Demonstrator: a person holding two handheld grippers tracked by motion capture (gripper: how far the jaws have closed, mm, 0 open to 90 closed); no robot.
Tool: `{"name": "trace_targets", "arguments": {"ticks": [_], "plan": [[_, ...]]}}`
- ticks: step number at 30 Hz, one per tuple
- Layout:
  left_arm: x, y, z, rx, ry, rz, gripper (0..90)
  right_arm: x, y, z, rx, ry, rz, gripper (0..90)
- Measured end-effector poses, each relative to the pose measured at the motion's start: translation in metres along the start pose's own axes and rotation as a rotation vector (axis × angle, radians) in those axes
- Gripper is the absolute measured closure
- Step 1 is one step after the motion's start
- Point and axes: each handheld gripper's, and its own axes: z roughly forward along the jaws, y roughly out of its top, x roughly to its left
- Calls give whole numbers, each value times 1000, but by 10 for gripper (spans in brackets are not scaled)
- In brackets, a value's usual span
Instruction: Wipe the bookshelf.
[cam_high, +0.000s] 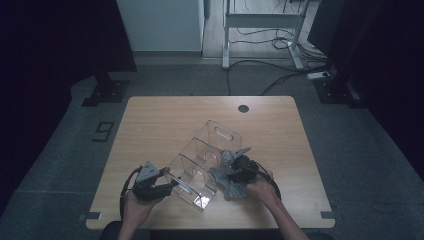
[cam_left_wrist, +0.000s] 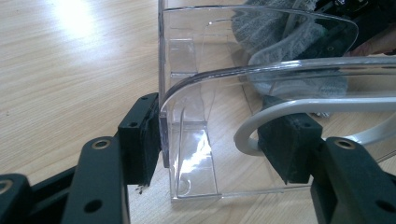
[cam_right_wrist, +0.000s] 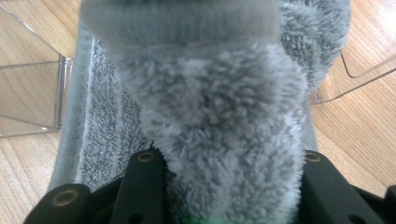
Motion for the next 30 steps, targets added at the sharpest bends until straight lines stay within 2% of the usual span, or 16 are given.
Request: {"name": "trace_targets", "arguments": {"ticks": [7, 13, 19, 21, 24, 25, 28, 29, 30], "plan": [[3, -2, 1, -17, -20, -1, 381, 1, -1, -2, 0, 8, 4, 600], [2, -3, -4, -29, -21, 12, 354, -2, -4, -17, -14, 36, 21, 607], [3, -4, -5, -29, -22, 19, 414, -2, -6, -47, -59, 61, 26, 608], [3, -4, -5, -31, -19, 22, 415, -1, -5, -51, -66, 68, 29, 608], [2, -4, -5, -31, -17, 22, 419, -1, 1, -69, -91, 75, 23, 608], [2, -4, -5, -31, -17, 22, 419, -1, 1, -69, -91, 75, 23, 608], [3, -4, -5, -31, -19, 22, 420, 0, 8, -83, -107, 77, 20, 608], [3, -4, -5, -32, -18, 22, 420, 1, 13, -92, -122, 79, 13, 607], [3, -4, -5, -32, -19, 22, 420, 1, 13, -92, -122, 79, 13, 607]]}}
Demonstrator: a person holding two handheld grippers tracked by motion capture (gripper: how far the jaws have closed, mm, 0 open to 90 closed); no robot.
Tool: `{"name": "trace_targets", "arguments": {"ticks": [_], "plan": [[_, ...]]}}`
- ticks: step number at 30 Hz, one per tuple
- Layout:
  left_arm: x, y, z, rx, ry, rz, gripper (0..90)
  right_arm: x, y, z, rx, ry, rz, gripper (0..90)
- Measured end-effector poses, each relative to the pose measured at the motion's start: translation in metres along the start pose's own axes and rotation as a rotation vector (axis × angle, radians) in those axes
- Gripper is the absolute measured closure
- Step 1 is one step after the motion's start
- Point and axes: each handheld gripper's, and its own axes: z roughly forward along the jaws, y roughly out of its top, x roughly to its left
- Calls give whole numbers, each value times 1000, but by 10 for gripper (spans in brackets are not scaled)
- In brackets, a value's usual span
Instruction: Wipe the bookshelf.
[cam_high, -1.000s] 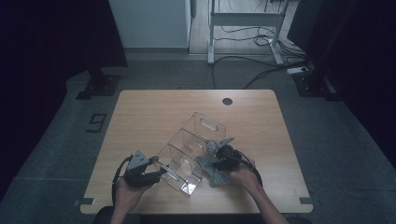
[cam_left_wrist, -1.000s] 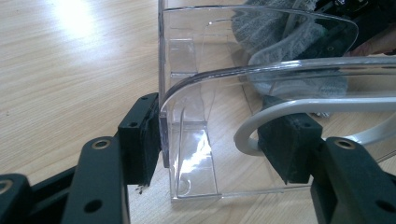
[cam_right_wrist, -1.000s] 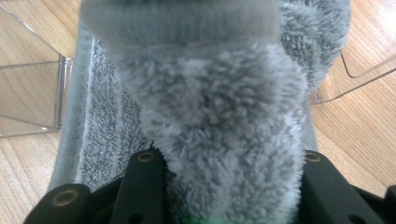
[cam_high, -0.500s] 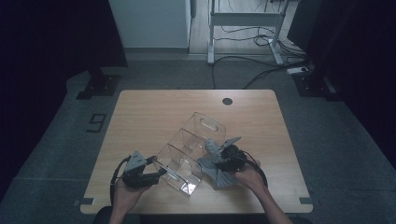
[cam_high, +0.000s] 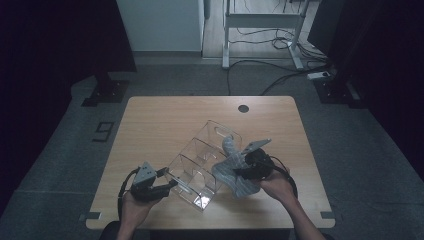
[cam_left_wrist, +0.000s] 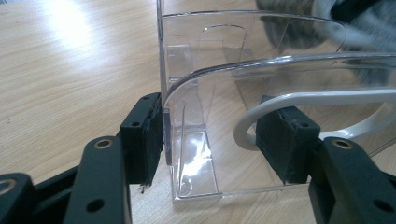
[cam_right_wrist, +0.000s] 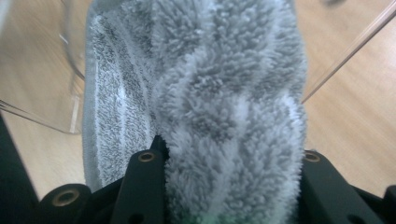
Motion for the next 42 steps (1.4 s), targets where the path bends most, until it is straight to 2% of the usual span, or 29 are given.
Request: {"name": "trace_targets", "arguments": {"ticks": [7, 9, 17, 20, 23, 26, 30, 33, 35, 38, 41, 42], "plan": [[0, 0, 0, 3, -1, 2, 420, 5, 27, -24, -40, 6, -26, 606], [0, 0, 0, 3, -3, 2, 420, 8, 40, -31, -59, 27, -35, 606], [0, 0, 0, 3, -2, 0, 419, 22, 71, -29, -68, 65, -73, 606], [0, 1, 0, 5, -1, 0, 419, 30, 87, -20, -60, 74, -95, 606], [0, 1, 1, 5, -2, 0, 419, 34, 94, -15, -58, 81, -104, 605], [0, 1, 1, 6, 0, 2, 419, 41, 107, -1, -46, 85, -117, 603], [0, 1, 1, 6, 1, 1, 419, 46, 114, 13, -37, 92, -122, 603], [0, 1, 1, 7, 2, 2, 419, 55, 122, 33, -12, 89, -139, 604], [0, 1, 1, 8, 3, 2, 419, 56, 124, 37, -9, 94, -144, 603], [0, 1, 1, 7, 3, 1, 419, 62, 129, 56, 12, 104, -149, 604], [-1, 1, 1, 8, 3, -1, 419, 65, 130, 65, 31, 92, -159, 604], [-1, 1, 1, 8, 3, 0, 419, 67, 131, 72, 40, 108, -154, 604]]}}
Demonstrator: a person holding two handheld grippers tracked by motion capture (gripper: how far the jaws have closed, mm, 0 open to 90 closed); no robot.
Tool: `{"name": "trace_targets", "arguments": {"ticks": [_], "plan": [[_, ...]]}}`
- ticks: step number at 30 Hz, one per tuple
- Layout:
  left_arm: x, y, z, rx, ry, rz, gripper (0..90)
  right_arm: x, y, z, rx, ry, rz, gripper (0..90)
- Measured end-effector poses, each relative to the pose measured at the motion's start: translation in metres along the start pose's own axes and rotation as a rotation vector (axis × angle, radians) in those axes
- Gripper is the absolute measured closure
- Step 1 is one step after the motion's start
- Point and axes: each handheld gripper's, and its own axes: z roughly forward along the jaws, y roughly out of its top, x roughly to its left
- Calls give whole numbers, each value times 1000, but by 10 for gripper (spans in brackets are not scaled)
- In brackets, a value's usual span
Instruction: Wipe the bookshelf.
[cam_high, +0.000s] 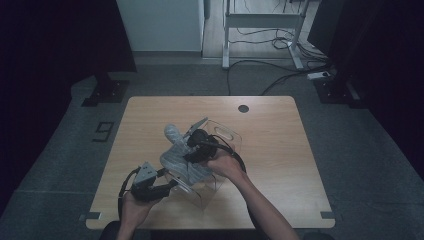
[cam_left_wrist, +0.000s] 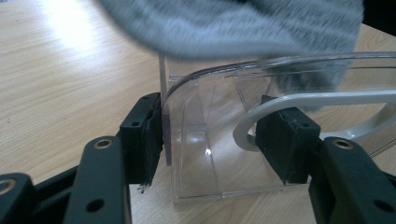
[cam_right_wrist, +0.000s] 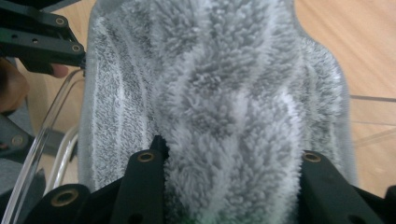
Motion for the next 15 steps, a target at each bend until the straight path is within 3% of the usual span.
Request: {"name": "trace_targets", "arguments": {"ticks": [7, 15], "plan": [[0, 0, 0, 2, 1, 1, 419, 3, 1, 19, 36, -3, -7, 620], [-3, 2, 0, 19, 23, -7, 423, 10, 0, 21, 53, -44, -46, 634]]}}
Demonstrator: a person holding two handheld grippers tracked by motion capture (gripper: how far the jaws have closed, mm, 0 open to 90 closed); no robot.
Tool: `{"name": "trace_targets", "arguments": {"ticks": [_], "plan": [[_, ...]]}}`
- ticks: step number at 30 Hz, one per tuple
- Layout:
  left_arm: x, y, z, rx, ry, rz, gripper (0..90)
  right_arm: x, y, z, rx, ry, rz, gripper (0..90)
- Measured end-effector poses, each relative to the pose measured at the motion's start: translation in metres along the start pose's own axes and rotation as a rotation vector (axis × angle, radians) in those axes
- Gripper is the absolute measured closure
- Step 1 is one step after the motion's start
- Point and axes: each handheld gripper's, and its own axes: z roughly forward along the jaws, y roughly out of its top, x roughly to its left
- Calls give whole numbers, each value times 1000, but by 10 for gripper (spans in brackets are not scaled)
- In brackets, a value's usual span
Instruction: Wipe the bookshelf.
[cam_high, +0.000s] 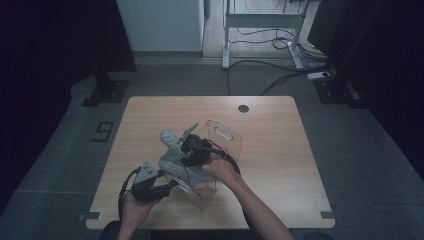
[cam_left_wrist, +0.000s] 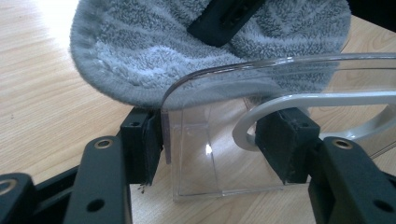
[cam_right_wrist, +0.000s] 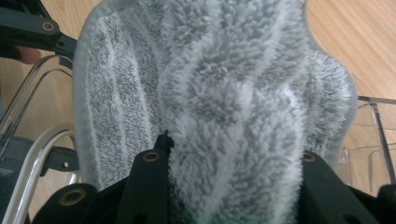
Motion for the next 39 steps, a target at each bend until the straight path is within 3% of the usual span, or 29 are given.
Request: {"name": "trace_targets", "arguments": {"ticks": [25, 39], "plan": [[-1, 1, 0, 4, 12, -8, 427, 1, -50, -29, -37, 40, 26, 617], [-1, 1, 0, 3, 11, -9, 427, 5, -74, -37, -51, 39, 37, 613]]}}
